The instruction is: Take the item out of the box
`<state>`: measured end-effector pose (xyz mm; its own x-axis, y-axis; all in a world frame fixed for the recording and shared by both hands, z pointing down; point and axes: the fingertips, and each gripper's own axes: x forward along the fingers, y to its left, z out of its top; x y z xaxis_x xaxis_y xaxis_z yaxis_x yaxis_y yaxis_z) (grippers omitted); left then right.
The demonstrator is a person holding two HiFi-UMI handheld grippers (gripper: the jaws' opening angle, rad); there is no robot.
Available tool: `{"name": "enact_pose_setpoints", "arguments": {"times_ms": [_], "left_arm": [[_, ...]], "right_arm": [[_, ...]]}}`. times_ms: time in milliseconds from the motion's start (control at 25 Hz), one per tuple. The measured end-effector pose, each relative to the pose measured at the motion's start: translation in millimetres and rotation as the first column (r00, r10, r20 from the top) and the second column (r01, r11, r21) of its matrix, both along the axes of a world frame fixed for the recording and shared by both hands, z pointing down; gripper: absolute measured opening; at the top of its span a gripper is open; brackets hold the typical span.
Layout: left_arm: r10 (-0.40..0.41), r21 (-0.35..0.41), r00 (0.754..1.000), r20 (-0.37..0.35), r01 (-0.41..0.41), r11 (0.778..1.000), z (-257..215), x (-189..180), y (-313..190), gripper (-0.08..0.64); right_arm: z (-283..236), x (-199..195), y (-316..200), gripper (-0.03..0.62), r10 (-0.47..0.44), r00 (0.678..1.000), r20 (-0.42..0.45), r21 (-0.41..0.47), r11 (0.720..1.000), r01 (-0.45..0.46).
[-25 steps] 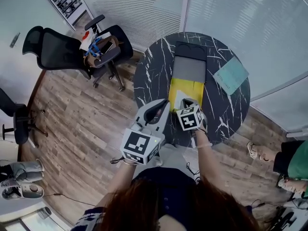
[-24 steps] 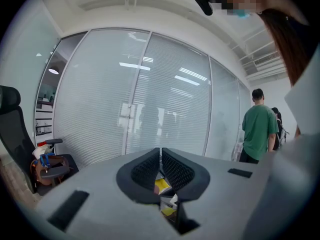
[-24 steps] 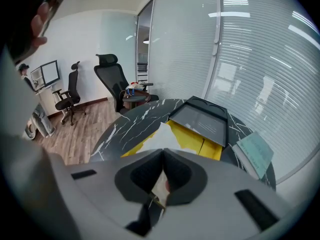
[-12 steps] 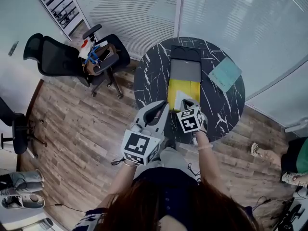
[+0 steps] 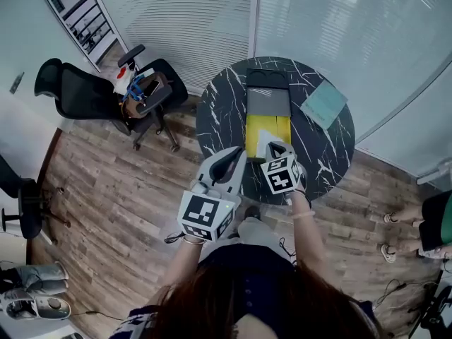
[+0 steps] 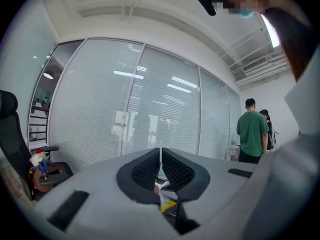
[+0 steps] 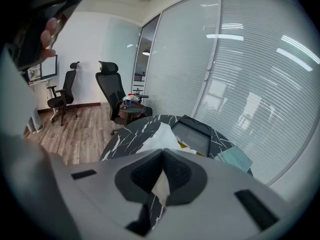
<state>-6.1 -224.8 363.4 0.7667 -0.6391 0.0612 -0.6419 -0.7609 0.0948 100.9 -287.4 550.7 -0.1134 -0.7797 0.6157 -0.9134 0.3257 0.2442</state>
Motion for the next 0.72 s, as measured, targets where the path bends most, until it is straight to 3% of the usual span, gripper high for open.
{"name": "enact_pose_setpoints", "arguments": {"times_ms": [720], "left_arm": [[0.046, 0.046, 0.999, -0.024, -0.045, 0.998, -16.6, -29.3, 48.6, 0.031]], "right_arm": [[-56.4, -23.3, 50.3, 0.025, 0.073, 0.997, 0.001, 0.139, 0.988, -0.072]]}}
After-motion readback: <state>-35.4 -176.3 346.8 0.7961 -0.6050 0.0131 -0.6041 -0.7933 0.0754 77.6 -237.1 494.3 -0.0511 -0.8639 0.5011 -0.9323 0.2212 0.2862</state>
